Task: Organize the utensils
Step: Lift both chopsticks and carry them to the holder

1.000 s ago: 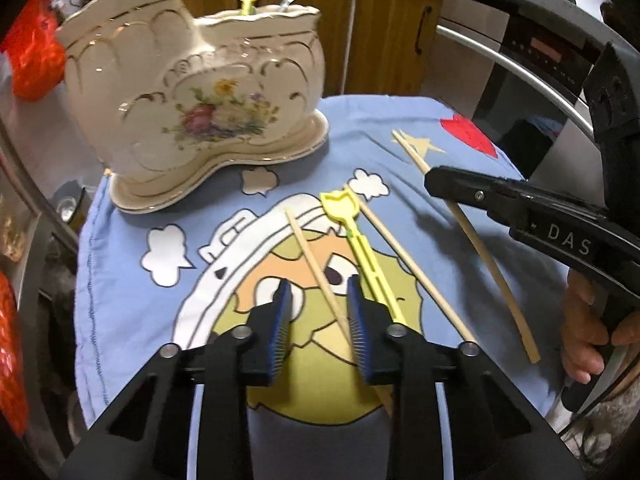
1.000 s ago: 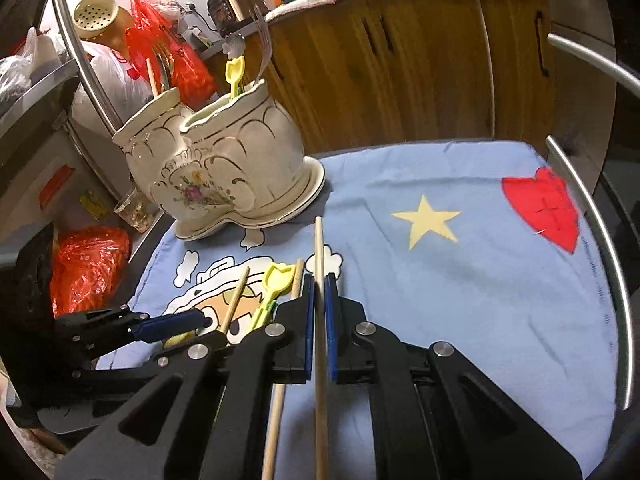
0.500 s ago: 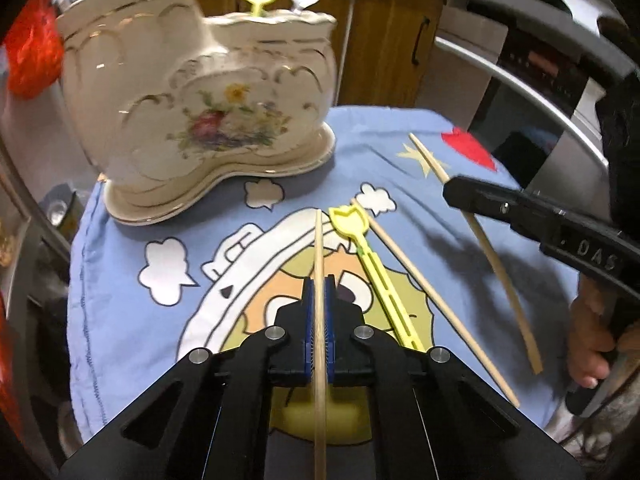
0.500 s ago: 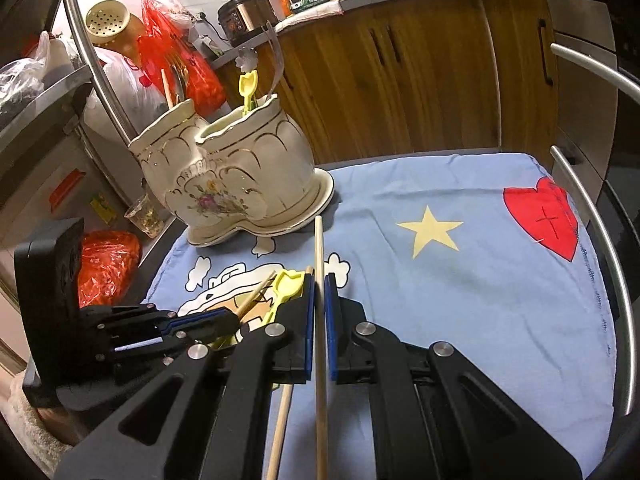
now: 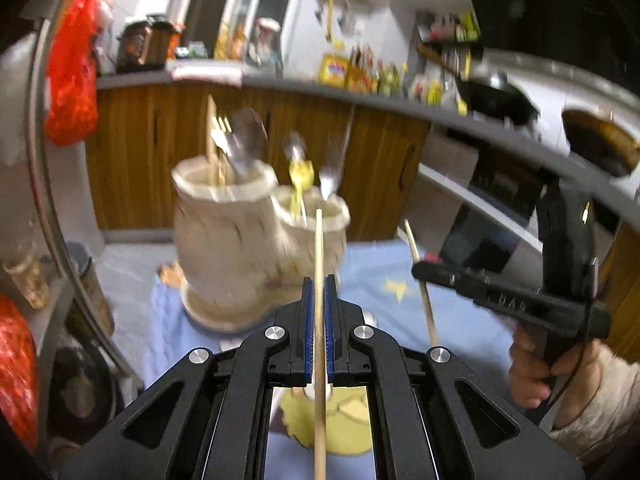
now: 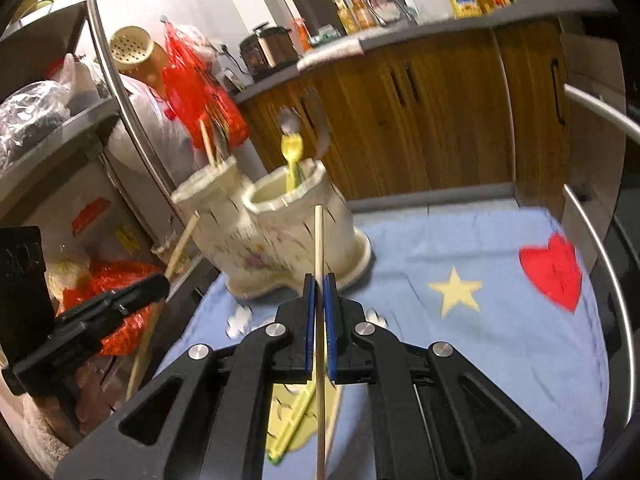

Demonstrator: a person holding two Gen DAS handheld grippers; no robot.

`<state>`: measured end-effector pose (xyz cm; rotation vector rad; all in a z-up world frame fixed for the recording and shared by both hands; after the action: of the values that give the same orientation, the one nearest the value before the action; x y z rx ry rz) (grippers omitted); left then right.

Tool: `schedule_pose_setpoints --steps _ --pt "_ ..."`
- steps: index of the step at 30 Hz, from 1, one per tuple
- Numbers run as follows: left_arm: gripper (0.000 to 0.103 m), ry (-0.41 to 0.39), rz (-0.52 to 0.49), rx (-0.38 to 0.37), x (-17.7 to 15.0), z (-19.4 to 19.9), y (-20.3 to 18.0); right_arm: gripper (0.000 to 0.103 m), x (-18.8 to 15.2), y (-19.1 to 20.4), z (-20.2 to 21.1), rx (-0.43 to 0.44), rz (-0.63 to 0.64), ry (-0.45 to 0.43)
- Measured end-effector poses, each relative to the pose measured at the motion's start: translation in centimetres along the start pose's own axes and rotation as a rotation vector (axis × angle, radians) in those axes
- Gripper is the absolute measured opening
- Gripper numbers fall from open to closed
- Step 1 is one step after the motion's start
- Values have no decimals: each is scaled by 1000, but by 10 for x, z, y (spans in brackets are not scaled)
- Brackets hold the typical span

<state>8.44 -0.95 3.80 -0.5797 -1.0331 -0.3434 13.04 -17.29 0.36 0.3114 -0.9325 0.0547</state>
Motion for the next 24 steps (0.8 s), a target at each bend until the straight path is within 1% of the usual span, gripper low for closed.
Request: schedule_pose_setpoints --steps 4,6,9,11,15,17,20,21,22,24 --pt "5 -108 -9 39 36 18 12 5 22 13 7 -4 34 -62" --pt "5 -129 -10 52 46 22 16 5 32 18 8 -5 43 -85" --pt "5 -182 -12 70 69 22 24 5 49 24 9 -5 48 -119" --pt "5 -208 -21 75 83 19 28 5 66 27 7 -4 41 -150" --pt "5 -264 -17 122 115 6 41 5 96 31 1 1 17 -211" --pt "5 -290 -1 122 124 4 49 5 111 35 -3 13 15 -241" --pt "5 -353 4 151 139 -2 58 5 131 36 -10 -12 11 -318" --pt "5 -366 6 155 140 -4 61 5 134 36 -12 -14 8 -330" --pt "5 -377 9 175 145 -9 65 5 139 35 -15 -26 2 -353" --pt "5 -397 8 186 152 -14 69 5 147 36 -17 -30 -3 -403"
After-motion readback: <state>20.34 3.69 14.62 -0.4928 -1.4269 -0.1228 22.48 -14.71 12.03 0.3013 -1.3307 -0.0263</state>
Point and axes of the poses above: each gripper's, at about its wrist camera, not at the fingertips, and z roughly against the way its jaws point, y to its left, x to its top, the point moved 8 cm from there along -z, roughly the way its jaws point, and after that the axes turned 14 degrees about -x, right-handed, at the moved point
